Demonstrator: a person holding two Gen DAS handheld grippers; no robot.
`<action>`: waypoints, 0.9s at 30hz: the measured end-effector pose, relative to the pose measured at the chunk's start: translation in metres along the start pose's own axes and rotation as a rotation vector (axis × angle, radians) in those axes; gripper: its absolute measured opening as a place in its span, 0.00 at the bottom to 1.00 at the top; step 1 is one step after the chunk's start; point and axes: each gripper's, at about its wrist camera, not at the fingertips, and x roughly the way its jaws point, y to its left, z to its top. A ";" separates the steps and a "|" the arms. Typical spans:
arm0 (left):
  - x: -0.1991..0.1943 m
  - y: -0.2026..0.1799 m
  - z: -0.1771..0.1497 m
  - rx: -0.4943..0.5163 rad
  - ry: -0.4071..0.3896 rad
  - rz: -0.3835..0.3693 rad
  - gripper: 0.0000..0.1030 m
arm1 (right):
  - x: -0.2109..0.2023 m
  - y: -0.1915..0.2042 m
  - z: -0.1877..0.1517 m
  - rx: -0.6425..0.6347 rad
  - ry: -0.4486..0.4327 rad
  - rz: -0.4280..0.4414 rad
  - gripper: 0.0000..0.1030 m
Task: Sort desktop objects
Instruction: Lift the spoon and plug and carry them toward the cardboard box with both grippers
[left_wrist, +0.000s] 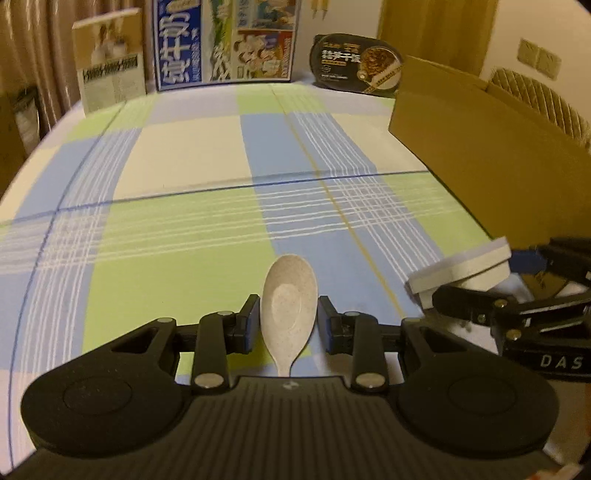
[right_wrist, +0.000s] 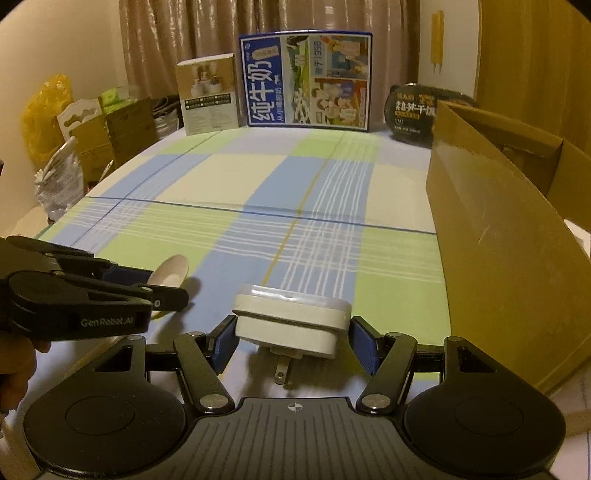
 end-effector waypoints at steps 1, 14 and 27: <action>0.001 -0.002 0.000 0.012 -0.007 0.009 0.30 | 0.001 0.001 -0.001 -0.003 -0.002 -0.002 0.60; 0.007 -0.005 0.000 0.036 -0.019 0.050 0.50 | 0.015 -0.002 -0.004 0.070 -0.013 -0.034 0.68; 0.005 -0.014 -0.004 0.072 -0.035 0.105 0.39 | 0.012 -0.005 -0.005 0.087 -0.033 -0.040 0.68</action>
